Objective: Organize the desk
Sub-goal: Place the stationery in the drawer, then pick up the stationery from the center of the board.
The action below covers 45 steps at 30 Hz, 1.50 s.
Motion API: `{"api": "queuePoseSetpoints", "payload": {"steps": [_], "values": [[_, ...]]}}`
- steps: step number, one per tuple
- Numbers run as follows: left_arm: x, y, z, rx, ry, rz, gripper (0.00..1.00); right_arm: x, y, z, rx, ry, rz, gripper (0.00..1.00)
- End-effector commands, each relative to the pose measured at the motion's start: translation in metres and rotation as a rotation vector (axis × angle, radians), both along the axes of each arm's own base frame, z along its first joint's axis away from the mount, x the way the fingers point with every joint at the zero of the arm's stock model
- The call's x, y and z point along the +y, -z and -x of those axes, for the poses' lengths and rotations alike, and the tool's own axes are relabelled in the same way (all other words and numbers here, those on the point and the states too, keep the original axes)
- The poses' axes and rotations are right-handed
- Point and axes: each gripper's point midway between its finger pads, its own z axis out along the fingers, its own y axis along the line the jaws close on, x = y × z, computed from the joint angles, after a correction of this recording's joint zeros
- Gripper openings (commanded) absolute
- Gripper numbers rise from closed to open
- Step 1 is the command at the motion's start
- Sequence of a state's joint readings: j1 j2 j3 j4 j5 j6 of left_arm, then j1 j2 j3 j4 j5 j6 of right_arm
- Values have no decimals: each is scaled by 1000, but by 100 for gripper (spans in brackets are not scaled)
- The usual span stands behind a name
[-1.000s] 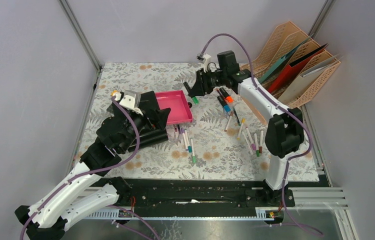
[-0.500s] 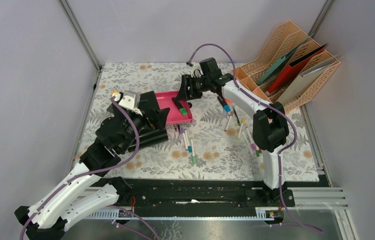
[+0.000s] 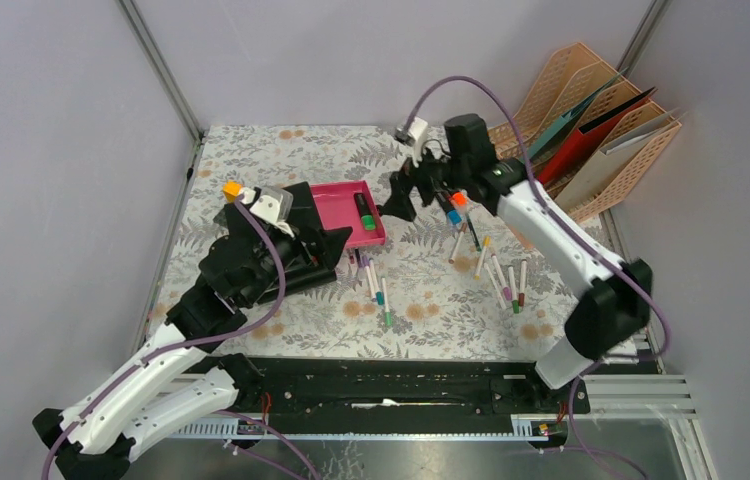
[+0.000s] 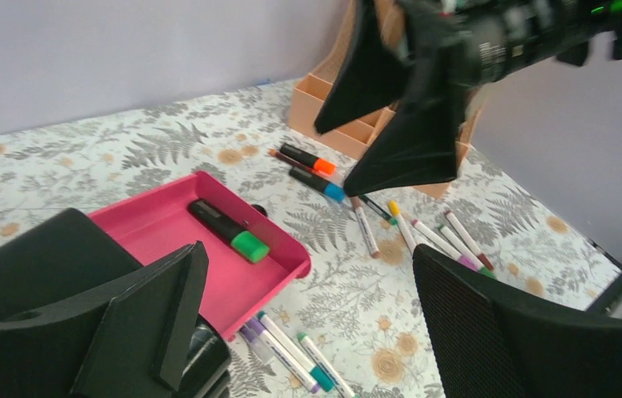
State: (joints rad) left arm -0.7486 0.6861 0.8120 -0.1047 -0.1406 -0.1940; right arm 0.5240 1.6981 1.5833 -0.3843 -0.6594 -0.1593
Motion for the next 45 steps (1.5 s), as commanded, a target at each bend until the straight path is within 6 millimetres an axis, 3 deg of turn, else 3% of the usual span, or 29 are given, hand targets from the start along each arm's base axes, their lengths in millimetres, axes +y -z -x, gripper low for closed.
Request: {"api": "queuePoseSetpoints", "payload": {"steps": [1,6,10,14,17,19,28,31,38,45], "values": [[-18,4,6,31,89,64,99,-53,16,-9,-325,-5,227,99],[-25,24,16,113,131,131,99,-96,49,-50,-232,141,297,100],[-33,42,28,182,192,174,99,-123,87,-77,-194,224,440,98],[-38,43,35,218,229,233,99,-140,120,-95,-126,320,564,90],[-40,42,38,238,244,256,99,-152,140,-106,-85,390,622,72],[-40,41,40,245,249,263,99,-154,150,-108,-47,412,621,64],[-38,44,42,261,245,261,99,-154,181,-117,40,433,627,55],[-37,49,42,283,235,256,99,-154,188,-120,62,433,640,47],[-34,56,43,295,224,274,99,-164,198,-129,61,452,680,46],[-39,60,43,296,243,273,99,-163,226,-117,140,412,698,37]]}}
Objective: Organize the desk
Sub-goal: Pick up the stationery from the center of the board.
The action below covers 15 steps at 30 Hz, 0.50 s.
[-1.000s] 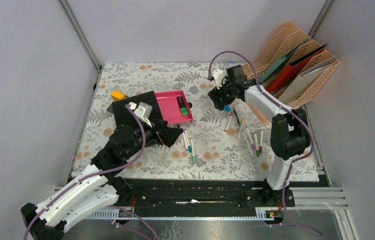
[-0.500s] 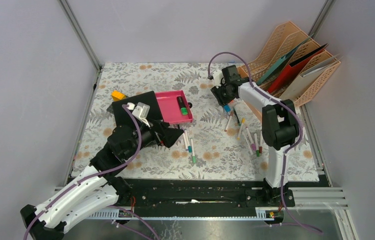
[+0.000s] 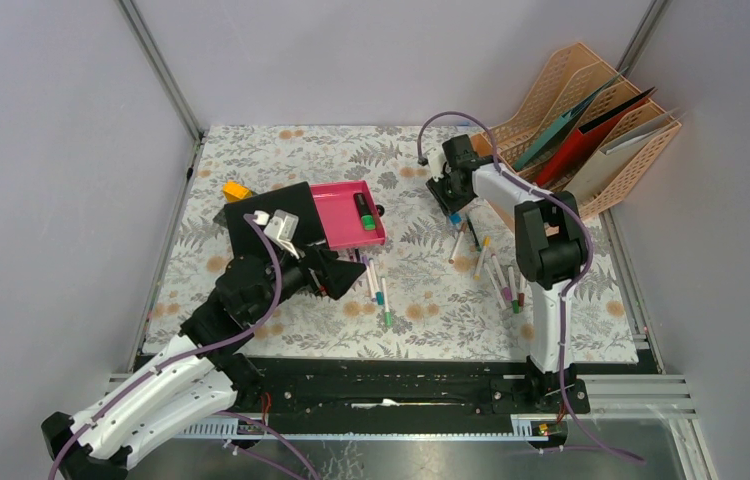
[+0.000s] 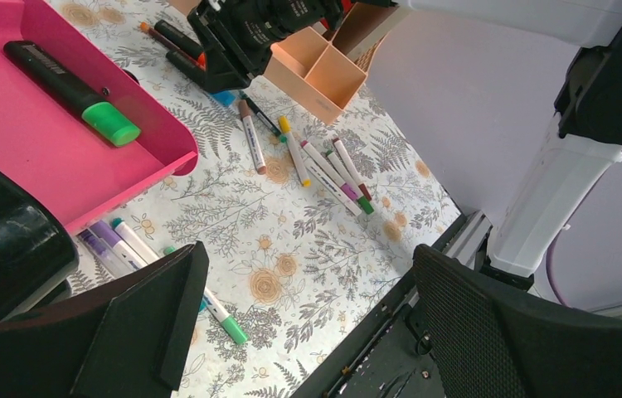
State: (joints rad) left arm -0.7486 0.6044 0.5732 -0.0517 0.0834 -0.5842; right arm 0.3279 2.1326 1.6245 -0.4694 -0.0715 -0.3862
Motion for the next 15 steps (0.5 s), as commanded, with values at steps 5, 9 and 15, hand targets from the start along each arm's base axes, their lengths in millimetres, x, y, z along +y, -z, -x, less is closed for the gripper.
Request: {"api": "queuePoseSetpoints", "payload": {"steps": [5,9,15], "values": [[-10,-13,2,-37,46,74,99,-2,19,4,63,9,10,38],[-12,-6,4,-20,61,84,99,-3,27,5,80,14,17,45],[-14,-5,7,-30,77,99,99,-9,38,5,92,23,51,51]]}}
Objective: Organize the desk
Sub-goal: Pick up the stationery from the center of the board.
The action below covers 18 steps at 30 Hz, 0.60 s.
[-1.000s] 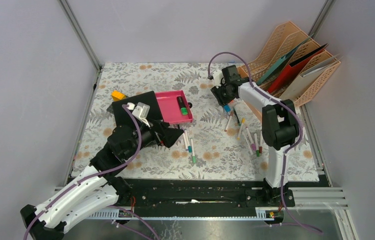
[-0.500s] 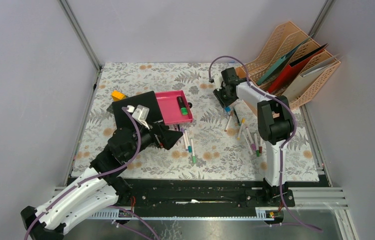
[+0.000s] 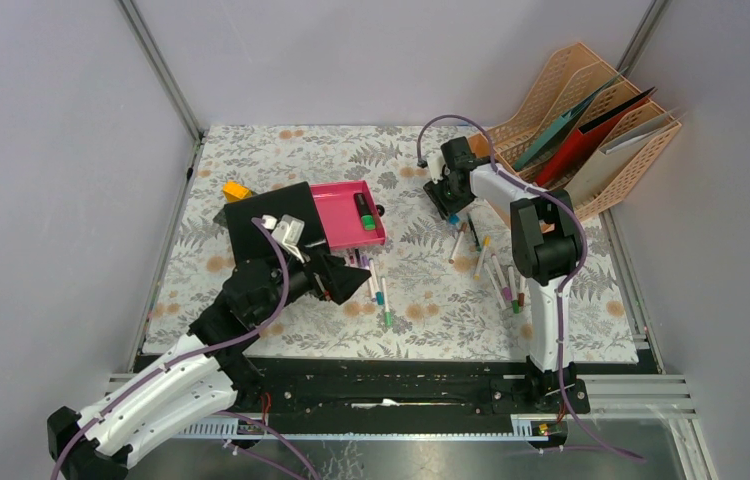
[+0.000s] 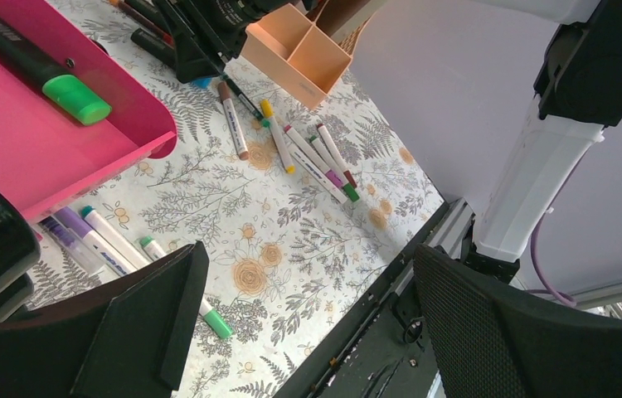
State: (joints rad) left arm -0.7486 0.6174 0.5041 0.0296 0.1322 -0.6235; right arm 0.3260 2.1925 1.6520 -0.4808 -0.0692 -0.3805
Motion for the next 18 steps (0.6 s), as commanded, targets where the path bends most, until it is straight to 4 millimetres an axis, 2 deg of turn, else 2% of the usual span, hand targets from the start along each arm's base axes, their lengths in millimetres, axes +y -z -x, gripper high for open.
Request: {"api": "queuePoseSetpoints", "payload": {"steps": [1,3,7,10,18], "values": [[-4,-22,2,-66,30,74,99,-8,19,7,53,13,39,50],[-5,-24,3,-73,35,76,99,-7,21,8,60,13,34,46],[-10,-27,3,-85,54,85,99,-6,26,14,84,3,29,28],[-14,-27,2,-83,68,96,99,-6,24,17,86,-3,24,18],[-29,-36,-5,-80,95,193,99,14,-24,24,21,-31,-120,0]]}}
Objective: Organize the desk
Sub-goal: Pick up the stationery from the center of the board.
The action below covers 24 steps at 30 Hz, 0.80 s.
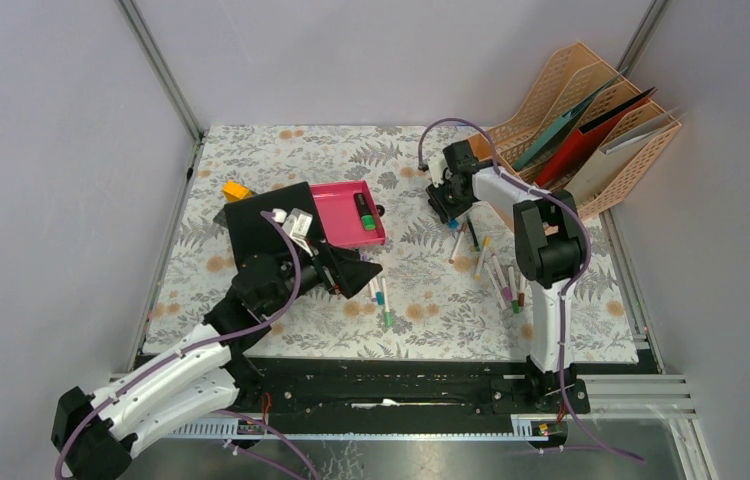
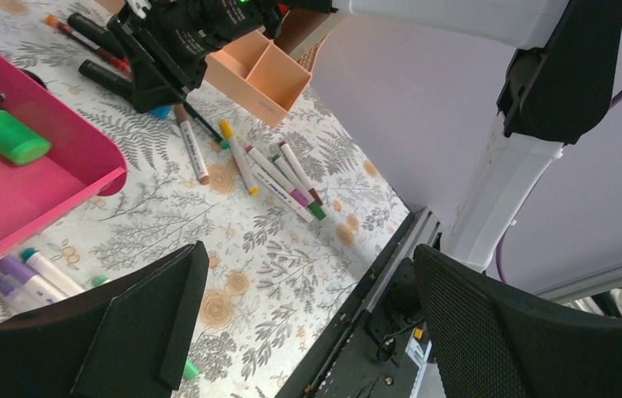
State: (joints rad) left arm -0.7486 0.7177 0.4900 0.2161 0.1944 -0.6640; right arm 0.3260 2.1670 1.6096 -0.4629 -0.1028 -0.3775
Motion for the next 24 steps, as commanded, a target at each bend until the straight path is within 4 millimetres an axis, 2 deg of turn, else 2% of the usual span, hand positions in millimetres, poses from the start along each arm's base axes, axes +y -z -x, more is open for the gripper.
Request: {"api": "queuePoseSetpoints", "payload": {"steps": [1,7,9,16,24], "values": [[-11,-26,-2,-61,34,130,99,13,-28,17,6,-22,-108,0],[-21,-29,-13,-46,30,175,99,22,-35,24,12,-40,-168,0],[-23,-28,-17,-41,22,182,99,26,-46,26,4,-47,-206,0],[-22,-31,-35,-27,-54,229,99,46,-105,42,-40,-86,-387,0],[-26,-36,-62,14,-143,298,99,63,-162,97,-48,-182,-589,0]]}}
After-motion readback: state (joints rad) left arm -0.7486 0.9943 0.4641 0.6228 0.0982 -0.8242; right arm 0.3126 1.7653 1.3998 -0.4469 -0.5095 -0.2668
